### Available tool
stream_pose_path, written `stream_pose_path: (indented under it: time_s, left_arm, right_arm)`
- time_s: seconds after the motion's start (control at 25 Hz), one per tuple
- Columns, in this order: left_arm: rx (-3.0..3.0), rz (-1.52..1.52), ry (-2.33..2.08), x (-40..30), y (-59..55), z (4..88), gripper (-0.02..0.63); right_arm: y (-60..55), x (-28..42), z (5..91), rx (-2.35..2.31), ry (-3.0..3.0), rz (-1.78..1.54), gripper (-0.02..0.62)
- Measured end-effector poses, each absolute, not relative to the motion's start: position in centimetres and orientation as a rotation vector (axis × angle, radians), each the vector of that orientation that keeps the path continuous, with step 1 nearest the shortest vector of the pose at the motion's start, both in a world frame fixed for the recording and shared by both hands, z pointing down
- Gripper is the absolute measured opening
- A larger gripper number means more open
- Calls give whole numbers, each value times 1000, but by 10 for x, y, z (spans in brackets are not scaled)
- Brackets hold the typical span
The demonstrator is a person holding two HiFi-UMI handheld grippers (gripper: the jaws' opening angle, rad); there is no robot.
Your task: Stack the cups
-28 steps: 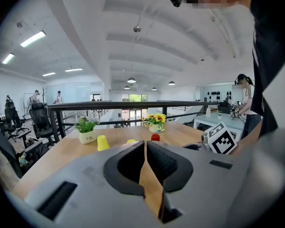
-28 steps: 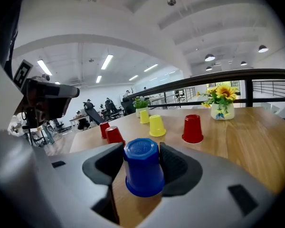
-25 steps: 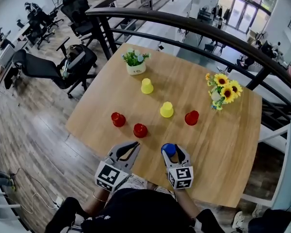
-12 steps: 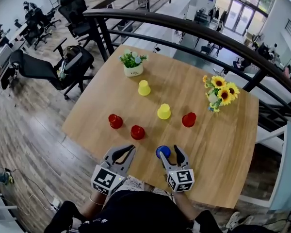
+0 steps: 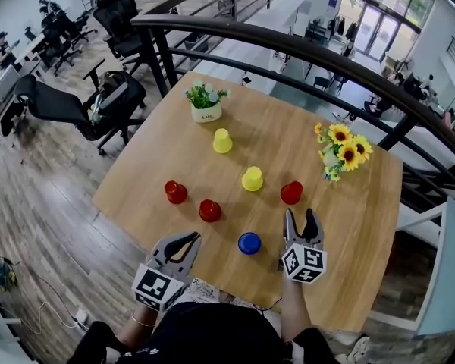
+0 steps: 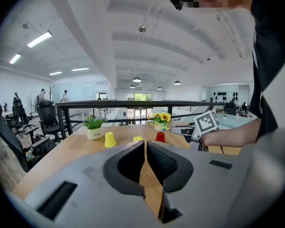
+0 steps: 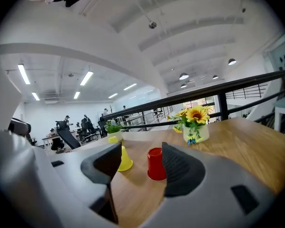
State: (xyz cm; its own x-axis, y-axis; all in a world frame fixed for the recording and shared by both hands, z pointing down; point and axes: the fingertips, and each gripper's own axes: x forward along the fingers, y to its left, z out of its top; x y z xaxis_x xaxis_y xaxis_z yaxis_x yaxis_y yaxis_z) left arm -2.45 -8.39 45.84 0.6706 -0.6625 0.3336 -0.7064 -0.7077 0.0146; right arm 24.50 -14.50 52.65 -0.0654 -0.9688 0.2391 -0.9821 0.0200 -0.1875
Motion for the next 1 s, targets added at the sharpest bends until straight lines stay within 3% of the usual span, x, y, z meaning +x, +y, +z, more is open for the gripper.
stream_pose_path:
  time_s: [0.72, 1.0]
  left_arm:
    - [2572, 567, -1344, -60, -87, 474, 25]
    - [2568, 577, -1338, -55, -84, 478, 25]
  right_arm:
    - [-230, 274, 601, 2037, -2089, 478, 275]
    - [-225, 274, 603, 2000, -2078, 467, 229]
